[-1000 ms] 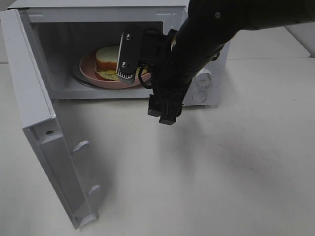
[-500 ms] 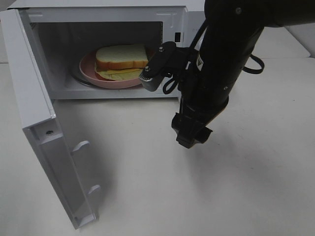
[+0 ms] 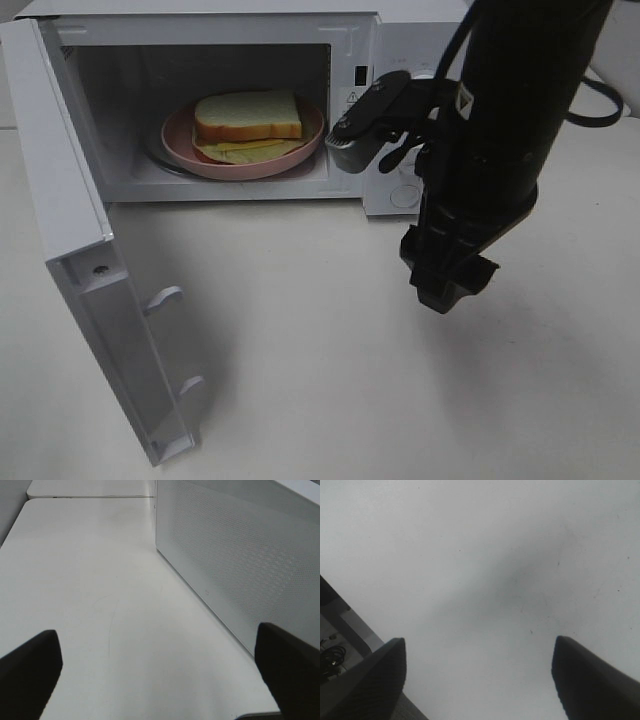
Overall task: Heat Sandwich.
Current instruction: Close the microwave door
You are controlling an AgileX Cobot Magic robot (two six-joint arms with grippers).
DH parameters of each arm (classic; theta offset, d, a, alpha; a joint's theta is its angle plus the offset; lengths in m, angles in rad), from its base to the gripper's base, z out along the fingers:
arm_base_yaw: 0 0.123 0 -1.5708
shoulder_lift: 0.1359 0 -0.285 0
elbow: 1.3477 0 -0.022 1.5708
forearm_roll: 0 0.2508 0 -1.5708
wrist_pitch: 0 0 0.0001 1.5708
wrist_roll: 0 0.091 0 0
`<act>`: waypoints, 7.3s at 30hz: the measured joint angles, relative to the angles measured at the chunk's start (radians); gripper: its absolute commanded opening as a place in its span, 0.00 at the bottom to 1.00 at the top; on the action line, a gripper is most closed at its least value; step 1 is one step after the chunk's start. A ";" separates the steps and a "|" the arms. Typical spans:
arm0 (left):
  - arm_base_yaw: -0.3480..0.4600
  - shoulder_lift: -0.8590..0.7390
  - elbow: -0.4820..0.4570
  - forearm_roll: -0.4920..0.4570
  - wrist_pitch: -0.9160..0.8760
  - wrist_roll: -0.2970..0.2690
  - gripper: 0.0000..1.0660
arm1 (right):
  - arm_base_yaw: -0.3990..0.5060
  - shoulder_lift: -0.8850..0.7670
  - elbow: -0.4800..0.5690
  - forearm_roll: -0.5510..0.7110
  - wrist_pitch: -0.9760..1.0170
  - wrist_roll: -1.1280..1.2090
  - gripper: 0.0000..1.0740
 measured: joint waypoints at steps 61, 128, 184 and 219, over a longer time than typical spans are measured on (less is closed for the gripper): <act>0.000 0.000 0.000 0.000 0.000 0.000 0.95 | -0.541 -1.487 0.623 0.002 0.107 0.271 0.71; 0.000 0.000 0.000 0.000 0.000 0.000 0.95 | -0.620 -1.609 0.677 0.007 -0.020 0.288 0.71; 0.000 0.842 0.271 0.045 -1.416 0.002 0.00 | -0.620 -1.609 0.677 0.007 -0.020 0.288 0.71; -0.262 1.453 0.198 0.260 -1.883 -0.049 0.00 | -0.620 -1.609 0.677 0.007 -0.020 0.288 0.71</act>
